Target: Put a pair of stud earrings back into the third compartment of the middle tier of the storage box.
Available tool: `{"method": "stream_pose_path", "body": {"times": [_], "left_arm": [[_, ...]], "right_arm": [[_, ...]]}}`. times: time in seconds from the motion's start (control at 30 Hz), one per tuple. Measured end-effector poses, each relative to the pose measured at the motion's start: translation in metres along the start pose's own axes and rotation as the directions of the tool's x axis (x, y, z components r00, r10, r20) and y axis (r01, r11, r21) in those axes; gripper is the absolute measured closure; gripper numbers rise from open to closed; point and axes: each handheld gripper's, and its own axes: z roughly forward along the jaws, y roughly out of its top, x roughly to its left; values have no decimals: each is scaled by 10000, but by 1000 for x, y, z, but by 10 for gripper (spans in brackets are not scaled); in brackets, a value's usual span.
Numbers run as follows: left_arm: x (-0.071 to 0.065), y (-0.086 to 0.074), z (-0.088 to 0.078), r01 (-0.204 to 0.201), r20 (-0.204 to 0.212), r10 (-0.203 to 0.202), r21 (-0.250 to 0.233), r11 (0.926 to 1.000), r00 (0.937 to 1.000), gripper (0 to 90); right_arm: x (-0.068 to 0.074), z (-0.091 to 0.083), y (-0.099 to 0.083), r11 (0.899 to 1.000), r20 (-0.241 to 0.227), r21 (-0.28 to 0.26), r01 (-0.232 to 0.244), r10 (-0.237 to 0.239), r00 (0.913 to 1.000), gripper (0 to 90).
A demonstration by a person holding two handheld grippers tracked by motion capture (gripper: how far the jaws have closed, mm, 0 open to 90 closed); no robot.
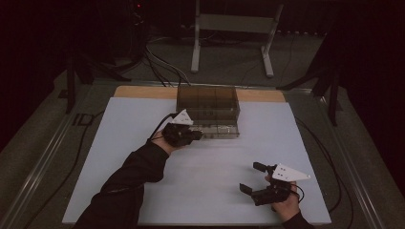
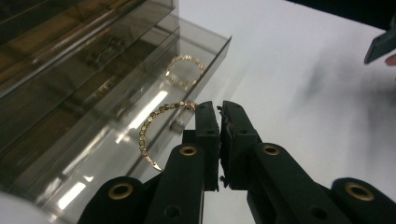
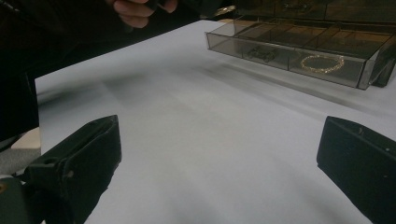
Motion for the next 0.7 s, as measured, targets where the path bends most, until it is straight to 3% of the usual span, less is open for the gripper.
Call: {"method": "stream_pose_path", "body": {"times": [0.43, 0.7], "left_arm": [[-7, 33, 41, -355, 237, 346, 365, 9987, 9991, 877], [-6, 51, 66, -142, 387, 125, 428, 9990, 9992, 876]], "right_arm": [[1, 0, 0, 10000, -26, -31, -14, 14, 10000, 0], [1, 1, 0, 10000, -76, -37, 3, -4, 10000, 0]]}}
